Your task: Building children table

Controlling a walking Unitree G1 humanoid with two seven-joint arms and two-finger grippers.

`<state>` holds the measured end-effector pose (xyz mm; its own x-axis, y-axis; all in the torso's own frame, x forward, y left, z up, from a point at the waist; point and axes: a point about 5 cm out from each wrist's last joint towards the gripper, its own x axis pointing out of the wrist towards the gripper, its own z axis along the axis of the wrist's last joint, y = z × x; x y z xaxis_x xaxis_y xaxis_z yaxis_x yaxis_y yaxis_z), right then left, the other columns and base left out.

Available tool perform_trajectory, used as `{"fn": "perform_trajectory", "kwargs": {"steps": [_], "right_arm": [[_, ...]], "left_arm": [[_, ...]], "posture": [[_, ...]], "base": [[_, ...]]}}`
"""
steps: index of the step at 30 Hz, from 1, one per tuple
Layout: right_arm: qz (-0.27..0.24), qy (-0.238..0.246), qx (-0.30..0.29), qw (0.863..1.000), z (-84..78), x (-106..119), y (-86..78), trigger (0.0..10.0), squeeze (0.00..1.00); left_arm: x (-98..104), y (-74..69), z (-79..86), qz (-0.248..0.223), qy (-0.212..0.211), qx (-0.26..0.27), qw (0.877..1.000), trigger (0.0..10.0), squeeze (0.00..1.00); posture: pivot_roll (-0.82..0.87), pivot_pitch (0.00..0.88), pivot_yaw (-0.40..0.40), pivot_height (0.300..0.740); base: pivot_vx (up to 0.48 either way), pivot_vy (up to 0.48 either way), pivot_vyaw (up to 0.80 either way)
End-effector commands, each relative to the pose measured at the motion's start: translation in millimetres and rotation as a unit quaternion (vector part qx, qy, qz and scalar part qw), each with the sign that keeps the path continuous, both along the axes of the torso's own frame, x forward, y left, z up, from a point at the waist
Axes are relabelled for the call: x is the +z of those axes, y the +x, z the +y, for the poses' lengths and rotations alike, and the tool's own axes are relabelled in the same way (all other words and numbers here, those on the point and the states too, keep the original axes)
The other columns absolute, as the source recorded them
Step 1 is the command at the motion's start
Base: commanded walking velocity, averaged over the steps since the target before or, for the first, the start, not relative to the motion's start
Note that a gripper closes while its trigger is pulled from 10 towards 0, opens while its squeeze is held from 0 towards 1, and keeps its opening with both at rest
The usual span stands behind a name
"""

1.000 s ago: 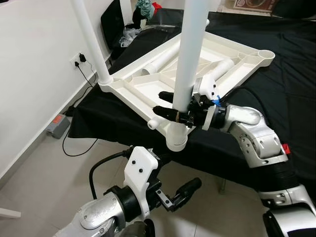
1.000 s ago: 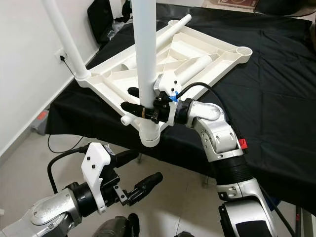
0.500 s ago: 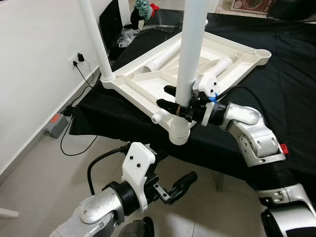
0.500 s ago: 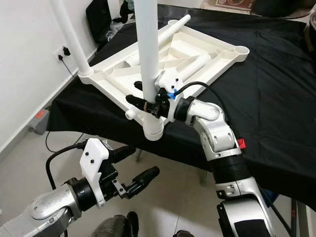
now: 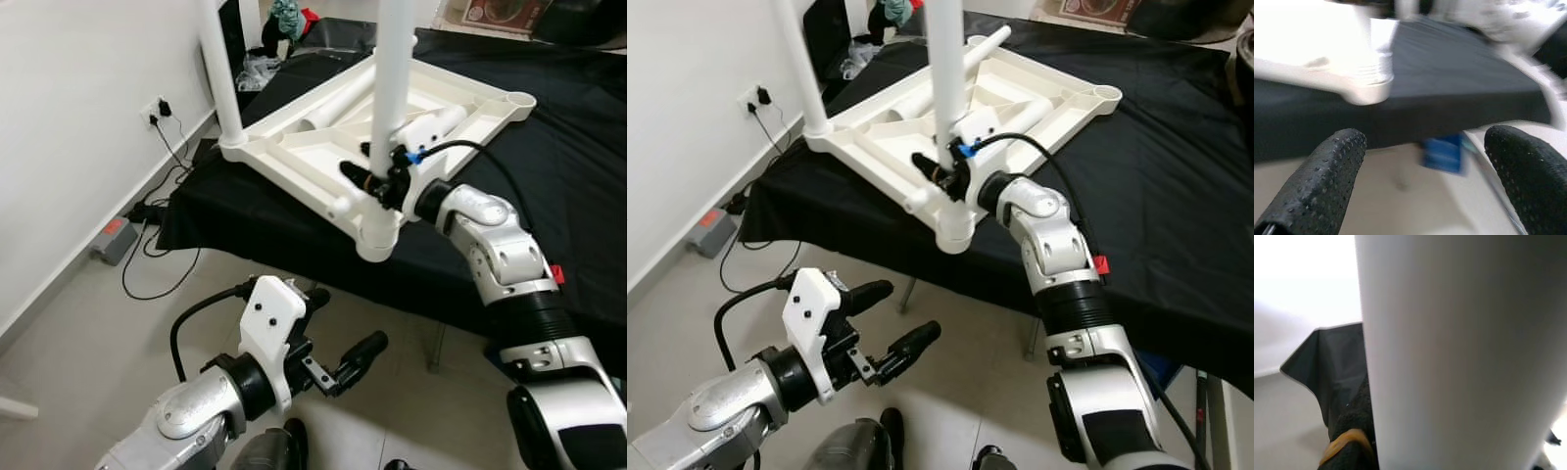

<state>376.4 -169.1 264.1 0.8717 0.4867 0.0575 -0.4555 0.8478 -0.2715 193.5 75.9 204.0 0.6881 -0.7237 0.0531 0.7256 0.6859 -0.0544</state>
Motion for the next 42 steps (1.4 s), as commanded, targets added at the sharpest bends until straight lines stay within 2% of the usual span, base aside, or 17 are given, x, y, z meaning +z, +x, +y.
{"fn": "perform_trajectory", "kwargs": {"steps": [1,6,8,9,11,13,16,18,22,25,32,35,37,38,40,41,42], "right_arm": [[0.082,-0.002,-0.014,0.997,1.9,-43.4,1.3,10.0,0.0],[0.066,0.037,-0.105,0.992,-13.0,-41.0,8.8,10.0,0.0],[0.066,0.037,-0.105,0.992,-13.0,-41.0,8.8,10.0,0.0],[0.06,0.065,-0.146,0.985,-18.1,-39.1,11.5,10.0,0.0],[0.06,0.065,-0.146,0.985,-18.1,-39.1,11.5,10.0,0.0],[0.054,0.085,-0.165,0.981,-19.5,-37.1,13.0,10.0,0.0],[0.036,0.132,-0.215,0.967,-22.7,-31.1,16.8,10.0,0.0],[0.036,0.132,-0.215,0.967,-22.7,-31.1,16.8,10.0,0.0],[0.027,0.127,-0.253,0.959,-26.4,-29.9,18.9,10.0,0.0],[0.017,0.123,-0.299,0.946,-30.3,-33.3,17.8,10.0,0.0],[0.006,0.115,-0.319,0.941,-28.0,-37.8,14.1,10.0,0.0],[-0.004,0.117,-0.371,0.921,-31.3,-43.4,8.6,10.0,0.0],[-0.004,0.117,-0.371,0.921,-31.3,-43.4,8.6,10.0,0.0],[-0.015,0.119,-0.407,0.905,-33.2,-43.0,5.3,10.0,0.0],[-0.015,0.119,-0.407,0.905,-33.2,-43.0,5.3,10.0,0.0],[-0.017,0.123,-0.419,0.899,-33.4,-42.9,4.3,10.0,0.0],[-0.017,0.123,-0.419,0.899,-33.4,-42.9,4.3,10.0,0.0]], "left_arm": [[-6.6,-1.1,-1.3,0.017,0.006,-0.001,1.0,10.0,0.0],[-6.5,0.7,-0.8,0.014,0.008,0.005,1.0,10.0,0.0],[-6.5,0.7,-0.8,0.014,0.008,0.005,1.0,10.0,0.0],[-6.4,1.0,-0.8,0.013,0.008,0.006,1.0,10.0,0.0],[-6.4,1.0,-0.8,0.013,0.008,0.006,1.0,10.0,0.0],[-6.4,1.4,-0.7,0.012,0.009,0.008,1.0,10.0,0.0],[-6.2,3.4,-0.3,0.008,0.014,0.012,1.0,10.0,0.0],[-6.2,3.4,-0.3,0.008,0.014,0.012,1.0,10.0,0.0],[-6.6,4.0,0.3,0.007,0.013,0.015,1.0,10.0,0.0],[-8.5,1.9,0.2,0.008,0.013,0.016,1.0,10.0,0.0],[-8.5,2.6,-0.4,0.006,0.014,0.014,1.0,10.0,0.0],[-7.6,4.5,0.5,0.001,0.015,0.016,1.0,10.0,0.0],[-7.6,4.5,0.5,0.001,0.015,0.016,1.0,10.0,0.0],[-7.1,5.0,0.8,-0.001,0.016,0.018,1.0,10.0,0.0],[-7.1,5.0,0.8,-0.001,0.016,0.018,1.0,10.0,0.0],[-7.0,5.2,0.8,-0.002,0.016,0.018,1.0,10.0,0.0],[-7.0,5.2,0.8,-0.002,0.016,0.018,1.0,10.0,0.0]], "posture": [[0.17,0.262,0.034,0.74],[0.17,0.265,0.033,0.74],[0.17,0.265,0.033,0.74],[0.16,0.265,0.033,0.74],[0.16,0.265,0.033,0.74],[0.17,0.265,0.033,0.74],[0.17,0.267,0.032,0.74],[0.17,0.267,0.032,0.74],[0.16,0.258,0.032,0.74],[0.16,0.236,0.028,0.74],[0.16,0.226,0.032,0.74],[0.16,0.217,0.035,0.74],[0.16,0.217,0.035,0.74],[0.16,0.218,0.029,0.74],[0.16,0.218,0.029,0.74],[0.16,0.218,0.029,0.74],[0.16,0.218,0.029,0.74]], "base": [[0.0,0.0,0.0],[0.0,0.0,0.0],[0.0,0.0,0.0],[0.0,0.0,0.0],[0.0,0.0,0.0],[0.0,0.0,0.0],[0.0,0.0,0.0],[0.0,0.0,0.0],[0.0,0.0,0.0],[0.0,0.0,0.0],[0.0,0.0,0.0],[0.0,0.0,0.0],[0.0,0.0,0.0],[0.0,0.0,0.0],[0.0,0.0,0.0],[0.0,0.0,0.0],[0.0,0.0,0.0]]}}
